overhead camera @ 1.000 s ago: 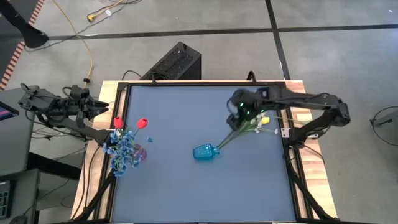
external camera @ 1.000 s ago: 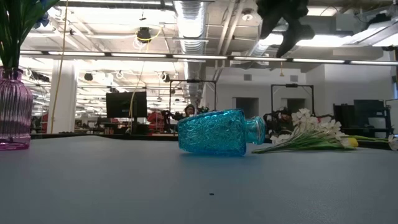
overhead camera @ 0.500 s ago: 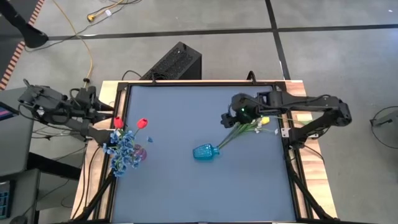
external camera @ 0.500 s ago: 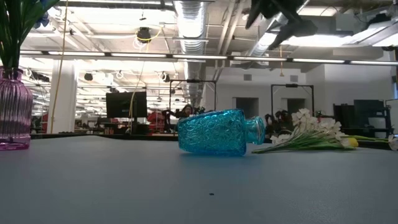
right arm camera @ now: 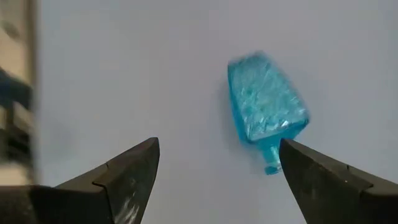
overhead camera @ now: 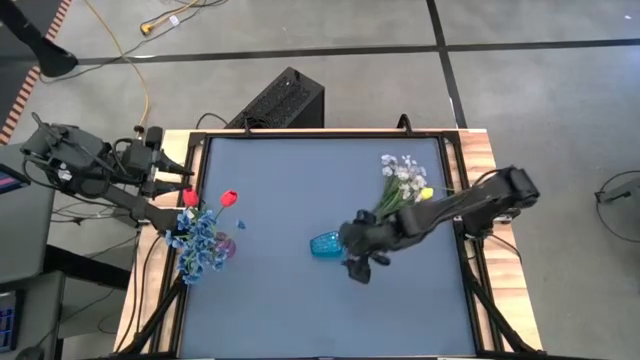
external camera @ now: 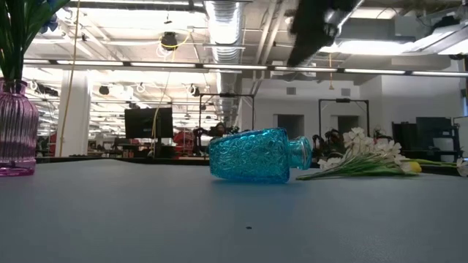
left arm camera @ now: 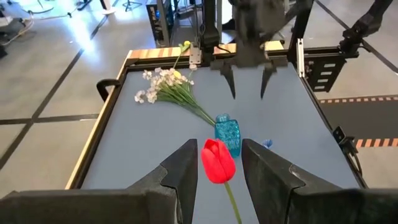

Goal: Sort flowers into vase by color
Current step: Adjust the blue vase

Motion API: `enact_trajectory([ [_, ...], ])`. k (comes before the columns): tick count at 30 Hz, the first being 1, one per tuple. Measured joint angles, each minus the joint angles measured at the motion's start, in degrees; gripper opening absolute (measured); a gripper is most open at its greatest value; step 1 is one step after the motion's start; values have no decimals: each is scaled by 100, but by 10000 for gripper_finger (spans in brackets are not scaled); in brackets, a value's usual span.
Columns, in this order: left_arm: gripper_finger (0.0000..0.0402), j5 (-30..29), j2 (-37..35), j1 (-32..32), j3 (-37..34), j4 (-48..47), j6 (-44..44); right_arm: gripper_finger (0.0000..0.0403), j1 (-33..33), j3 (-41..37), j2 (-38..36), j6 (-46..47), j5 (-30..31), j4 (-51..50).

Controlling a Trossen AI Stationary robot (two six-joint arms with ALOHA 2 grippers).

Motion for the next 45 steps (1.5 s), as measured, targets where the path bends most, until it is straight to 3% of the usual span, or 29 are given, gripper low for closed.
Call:
enact_trajectory([
  [8, 114, -15, 3, 0, 0, -22, -105, 356, -163, -2, 930, -423, 18, -254],
  [21, 114, -29, 3, 0, -2, -198, -346, 356, -661, 2, 1020, -1341, 179, -839],
  [34, 114, -239, 3, 0, -4, -350, -427, 356, -615, -699, 960, -1578, -121, -248],
  [45, 114, -464, 3, 0, -4, -307, -529, 356, -672, -1212, 970, -1486, 588, 939],
])
